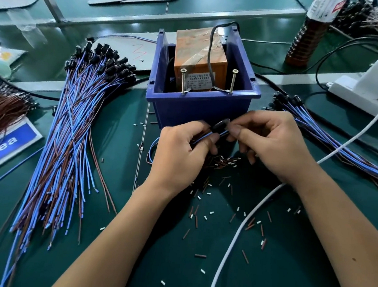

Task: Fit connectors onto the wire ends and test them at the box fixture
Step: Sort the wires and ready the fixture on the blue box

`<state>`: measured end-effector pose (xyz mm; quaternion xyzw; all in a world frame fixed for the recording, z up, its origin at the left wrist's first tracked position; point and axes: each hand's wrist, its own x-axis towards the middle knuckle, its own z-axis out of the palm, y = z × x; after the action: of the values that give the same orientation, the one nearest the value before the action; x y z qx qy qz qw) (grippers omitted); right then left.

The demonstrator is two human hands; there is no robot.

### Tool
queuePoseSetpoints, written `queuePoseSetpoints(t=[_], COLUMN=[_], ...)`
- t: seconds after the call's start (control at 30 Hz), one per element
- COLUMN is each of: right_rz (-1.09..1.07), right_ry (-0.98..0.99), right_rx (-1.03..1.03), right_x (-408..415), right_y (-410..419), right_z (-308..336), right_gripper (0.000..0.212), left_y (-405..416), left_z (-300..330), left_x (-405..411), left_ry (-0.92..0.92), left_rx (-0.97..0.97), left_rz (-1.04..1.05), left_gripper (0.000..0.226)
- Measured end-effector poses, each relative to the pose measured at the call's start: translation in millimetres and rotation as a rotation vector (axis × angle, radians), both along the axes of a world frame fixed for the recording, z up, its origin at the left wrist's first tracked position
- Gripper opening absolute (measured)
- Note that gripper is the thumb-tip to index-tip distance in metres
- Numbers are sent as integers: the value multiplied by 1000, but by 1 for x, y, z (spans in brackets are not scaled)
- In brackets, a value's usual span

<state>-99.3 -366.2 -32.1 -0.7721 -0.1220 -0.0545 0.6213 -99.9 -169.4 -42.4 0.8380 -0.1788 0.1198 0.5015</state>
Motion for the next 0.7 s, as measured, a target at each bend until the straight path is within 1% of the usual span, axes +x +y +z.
queuePoseSetpoints(t=[0.1,0.13,0.23,0.3,0.37,0.43,0.53,0.63,0.7], right_rz=[-74,-115,-150,-78,31,93,39,-6,-13], right_ry=[-15,-32,-50,9,36,35,14,7,0], right_rx=[103,108,-21,-9,56,183,331,396,428], right_x=[0,0,2,1,-3,-6,-7,-7,-7], right_y=[-4,-8,-13,-10,-1,10,23,29,31], right_z=[2,2,3,2,1,-2,-5,-5,-3], right_gripper=[12,12,9,11,13,12,5,4,2], left_y=[0,1,3,3,1,0,-2,-4,-6], left_z=[2,2,4,5,6,6,5,6,7], left_x=[-2,-2,-1,-1,-3,-4,-6,-7,-9], left_ry=[68,74,73,83,87,76,62,47,-4], left_rx=[-31,-45,-110,-153,-193,-223,-257,-278,-309], left_rz=[-7,-2,15,6,-18,-44,-52,-35,4], left_gripper=[27,27,25,22,20,20,20,19,18])
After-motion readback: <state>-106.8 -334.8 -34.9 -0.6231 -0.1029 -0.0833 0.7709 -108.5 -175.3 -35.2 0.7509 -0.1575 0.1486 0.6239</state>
